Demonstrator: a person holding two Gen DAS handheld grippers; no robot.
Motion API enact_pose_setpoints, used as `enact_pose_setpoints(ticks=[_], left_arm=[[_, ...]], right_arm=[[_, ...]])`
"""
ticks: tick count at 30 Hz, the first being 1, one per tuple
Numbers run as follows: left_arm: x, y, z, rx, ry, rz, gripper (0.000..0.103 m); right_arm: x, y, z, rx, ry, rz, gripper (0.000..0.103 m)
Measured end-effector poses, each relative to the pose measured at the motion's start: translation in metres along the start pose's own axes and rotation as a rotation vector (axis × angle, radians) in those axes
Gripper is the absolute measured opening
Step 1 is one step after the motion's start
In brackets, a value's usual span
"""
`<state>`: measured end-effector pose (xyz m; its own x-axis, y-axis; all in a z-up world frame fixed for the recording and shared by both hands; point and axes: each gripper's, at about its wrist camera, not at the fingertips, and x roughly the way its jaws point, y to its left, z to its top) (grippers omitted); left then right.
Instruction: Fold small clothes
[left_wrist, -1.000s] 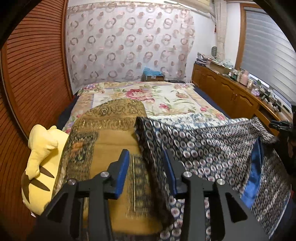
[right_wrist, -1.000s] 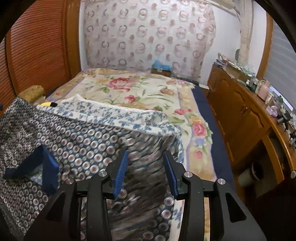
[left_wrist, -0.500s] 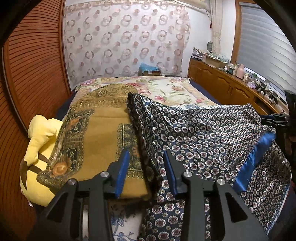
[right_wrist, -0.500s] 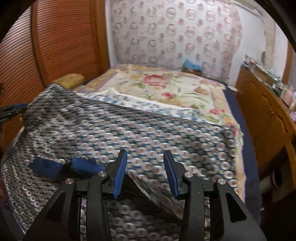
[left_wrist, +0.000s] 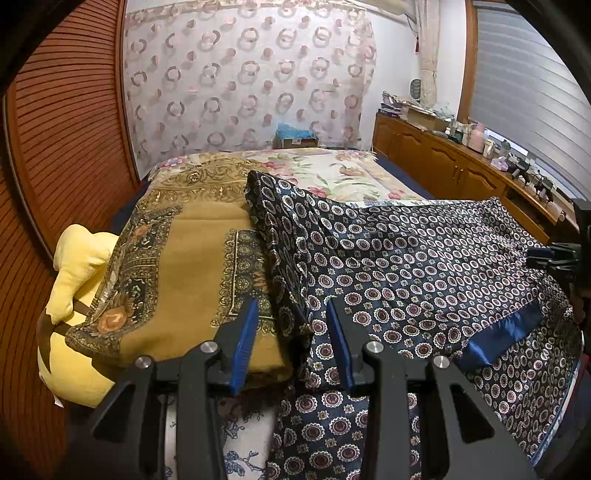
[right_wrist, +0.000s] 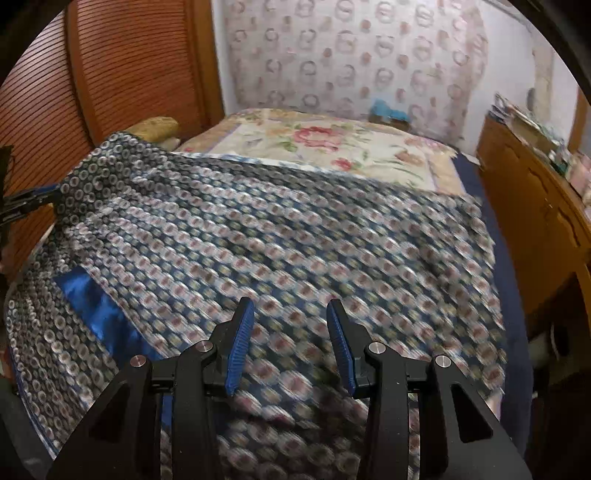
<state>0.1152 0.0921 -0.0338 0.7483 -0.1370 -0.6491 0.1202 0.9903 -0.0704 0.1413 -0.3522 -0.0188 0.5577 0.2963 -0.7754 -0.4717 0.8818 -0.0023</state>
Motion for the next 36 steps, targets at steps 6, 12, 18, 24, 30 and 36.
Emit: enact_pose_setpoints(ticks=[6,12,18,24,30,36], left_arm=[[0.002,-0.003,-0.001,0.011,-0.005,0.008,0.036],[0.003,-0.004,-0.001,0.017,-0.017,0.005,0.034],[0.007,-0.007,0.0,0.032,-0.012,0.018,0.014],[0.007,-0.009,0.0,0.04,-0.008,0.01,0.002],[-0.009,-0.014,0.001,0.038,-0.049,-0.04,0.0],[-0.037,-0.017,0.001,0.013,-0.105,-0.086,0.0]], right_arm=[[-0.023,-0.043,-0.02,0.073,-0.016,-0.095,0.041],[-0.031,-0.083,-0.035,0.141,0.001,-0.212,0.051],[-0.023,-0.104,-0.043,0.194,0.025,-0.227,0.051],[-0.02,-0.097,-0.04,0.167,0.008,-0.136,0.016],[-0.043,-0.087,-0.037,0.147,-0.072,-0.088,0.0],[-0.069,-0.088,-0.038,0.145,-0.128,-0.083,0.0]])
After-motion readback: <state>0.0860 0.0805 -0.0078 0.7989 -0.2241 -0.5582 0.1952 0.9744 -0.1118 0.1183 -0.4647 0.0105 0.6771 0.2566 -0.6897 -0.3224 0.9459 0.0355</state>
